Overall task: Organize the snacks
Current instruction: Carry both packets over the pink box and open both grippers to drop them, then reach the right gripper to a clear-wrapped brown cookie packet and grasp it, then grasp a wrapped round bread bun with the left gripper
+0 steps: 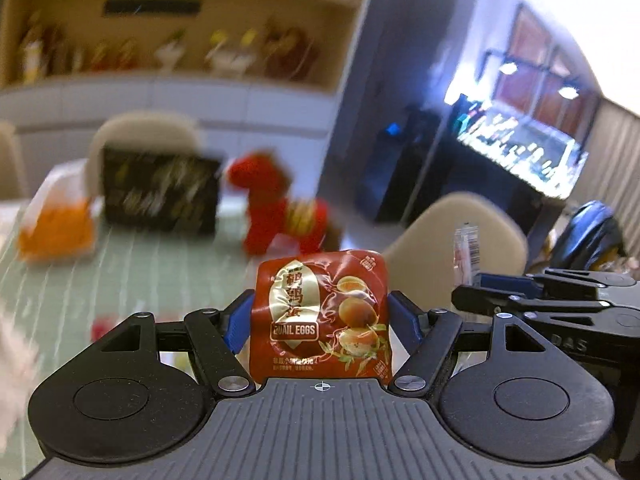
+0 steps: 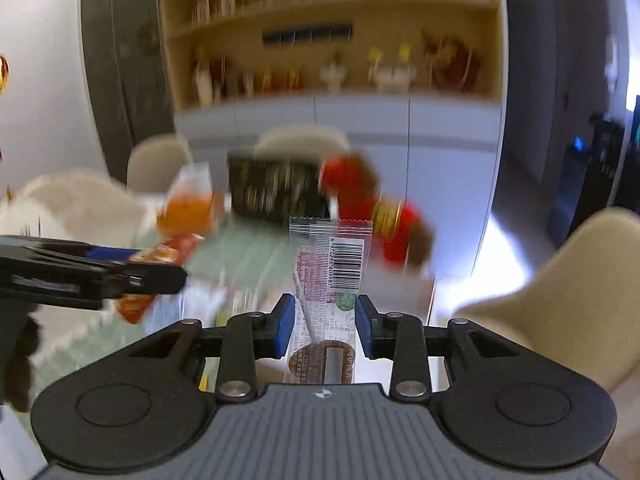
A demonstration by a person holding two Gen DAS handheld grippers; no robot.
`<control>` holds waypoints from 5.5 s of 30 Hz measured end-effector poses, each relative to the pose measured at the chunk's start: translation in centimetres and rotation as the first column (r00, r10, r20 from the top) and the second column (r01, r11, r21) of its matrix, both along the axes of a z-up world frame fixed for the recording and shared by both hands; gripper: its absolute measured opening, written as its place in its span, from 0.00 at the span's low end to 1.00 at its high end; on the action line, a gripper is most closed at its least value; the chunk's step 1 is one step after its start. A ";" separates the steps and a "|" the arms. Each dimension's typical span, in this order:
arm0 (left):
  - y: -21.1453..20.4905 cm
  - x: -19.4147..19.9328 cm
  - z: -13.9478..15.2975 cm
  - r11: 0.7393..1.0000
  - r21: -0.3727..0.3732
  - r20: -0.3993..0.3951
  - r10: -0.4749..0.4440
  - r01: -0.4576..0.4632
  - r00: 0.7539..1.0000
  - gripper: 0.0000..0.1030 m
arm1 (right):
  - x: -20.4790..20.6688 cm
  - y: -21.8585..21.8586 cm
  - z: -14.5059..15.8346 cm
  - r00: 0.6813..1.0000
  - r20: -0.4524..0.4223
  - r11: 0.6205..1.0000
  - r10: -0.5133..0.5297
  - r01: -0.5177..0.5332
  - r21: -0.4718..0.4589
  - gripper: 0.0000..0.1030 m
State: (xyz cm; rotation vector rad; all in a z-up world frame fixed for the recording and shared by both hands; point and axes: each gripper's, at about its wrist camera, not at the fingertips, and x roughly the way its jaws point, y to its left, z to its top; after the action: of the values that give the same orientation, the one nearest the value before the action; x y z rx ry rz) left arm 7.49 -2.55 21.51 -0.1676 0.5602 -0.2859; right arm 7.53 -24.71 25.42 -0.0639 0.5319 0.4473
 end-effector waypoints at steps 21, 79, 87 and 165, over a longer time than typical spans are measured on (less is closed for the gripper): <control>-2.8 12.0 -10.9 0.993 0.033 -0.226 -0.103 0.114 0.969 0.73 | 13.2 2.2 -11.2 0.954 -0.210 0.969 -0.213 0.178 -0.174 0.51; 11.6 -10.7 -15.7 0.959 -0.104 -0.445 0.191 -0.263 0.875 0.20 | 3.3 18.4 -21.3 0.961 -0.262 0.966 0.091 -0.149 -0.210 0.66; 11.8 -10.5 -18.3 0.903 -0.197 -0.507 0.239 -0.382 0.828 0.20 | 1.1 13.4 -19.9 0.934 -0.340 0.967 0.107 -0.178 -0.183 0.40; -2.0 -6.2 -16.2 0.922 0.244 -0.352 -0.204 0.300 0.913 0.35 | -5.5 1.6 -22.8 0.970 -0.181 0.980 -0.161 0.135 -0.148 1.00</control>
State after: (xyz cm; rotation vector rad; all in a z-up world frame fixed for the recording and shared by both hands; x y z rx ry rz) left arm 1.29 -4.56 5.29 0.1541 0.9453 -0.4300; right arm 2.00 -23.06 2.64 -0.1102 0.7516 0.2713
